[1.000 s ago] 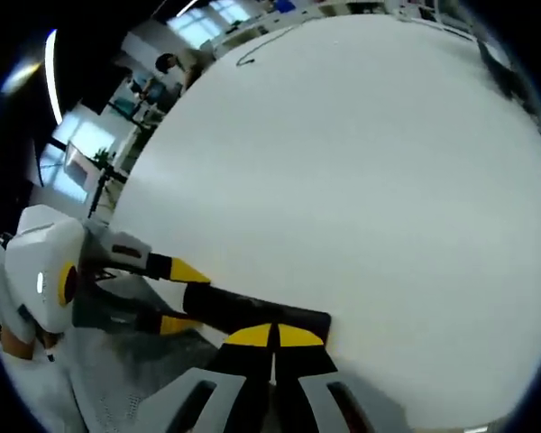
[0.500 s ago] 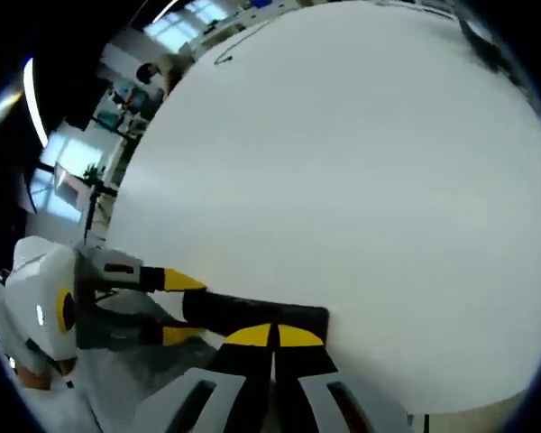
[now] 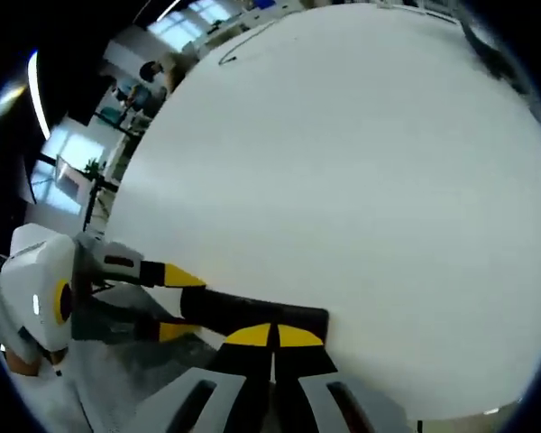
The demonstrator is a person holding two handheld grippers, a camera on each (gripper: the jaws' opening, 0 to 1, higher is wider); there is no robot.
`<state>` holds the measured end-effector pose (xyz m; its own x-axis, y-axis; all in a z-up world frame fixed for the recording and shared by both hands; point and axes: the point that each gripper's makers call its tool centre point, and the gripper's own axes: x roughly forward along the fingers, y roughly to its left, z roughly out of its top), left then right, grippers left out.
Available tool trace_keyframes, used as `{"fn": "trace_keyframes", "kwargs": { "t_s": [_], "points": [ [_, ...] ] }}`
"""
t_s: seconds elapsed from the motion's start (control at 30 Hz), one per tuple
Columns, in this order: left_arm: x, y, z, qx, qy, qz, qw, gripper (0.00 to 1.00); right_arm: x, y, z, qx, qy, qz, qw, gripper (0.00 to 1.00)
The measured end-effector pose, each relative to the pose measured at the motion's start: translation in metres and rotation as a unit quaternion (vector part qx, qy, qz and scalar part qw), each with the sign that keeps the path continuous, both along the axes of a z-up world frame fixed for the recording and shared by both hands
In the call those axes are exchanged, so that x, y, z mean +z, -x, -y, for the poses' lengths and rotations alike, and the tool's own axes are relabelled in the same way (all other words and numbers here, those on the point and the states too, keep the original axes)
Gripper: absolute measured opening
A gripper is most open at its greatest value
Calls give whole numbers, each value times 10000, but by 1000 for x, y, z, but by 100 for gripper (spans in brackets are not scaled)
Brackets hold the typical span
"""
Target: Press the specified remote control buttons in sequence, fully releasing each button before pressing the next.
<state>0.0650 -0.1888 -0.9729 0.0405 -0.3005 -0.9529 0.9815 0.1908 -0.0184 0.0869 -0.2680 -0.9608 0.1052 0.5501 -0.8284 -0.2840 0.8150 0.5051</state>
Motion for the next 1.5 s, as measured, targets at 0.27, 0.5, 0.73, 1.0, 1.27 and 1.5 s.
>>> {"fn": "trace_keyframes", "kwargs": {
  "t_s": [0.27, 0.5, 0.73, 1.0, 1.27, 1.5],
  "points": [
    [0, 0, 0, 1, -36, 28, 10000, 24, 1, 0, 0, -108, -98, -157, 9998, 0],
    [0, 0, 0, 5, 14, -17, 10000, 24, 2, -1, 0, -137, -114, -213, 9996, 0],
    [0, 0, 0, 4, 55, -42, 10000, 24, 2, -8, -5, -25, -117, 78, 9999, 0],
    [0, -1, 0, -36, 48, -47, 10000, 24, 1, -7, -17, 490, -21, 393, 9980, 0],
    [0, -1, 1, -3, 68, -91, 9999, 24, 0, -7, -14, 330, -130, 327, 9988, 0],
    [0, -1, 1, -31, 5, -170, 9999, 24, -2, -7, -16, 469, -10, 537, 9975, 0]
  ]
}}
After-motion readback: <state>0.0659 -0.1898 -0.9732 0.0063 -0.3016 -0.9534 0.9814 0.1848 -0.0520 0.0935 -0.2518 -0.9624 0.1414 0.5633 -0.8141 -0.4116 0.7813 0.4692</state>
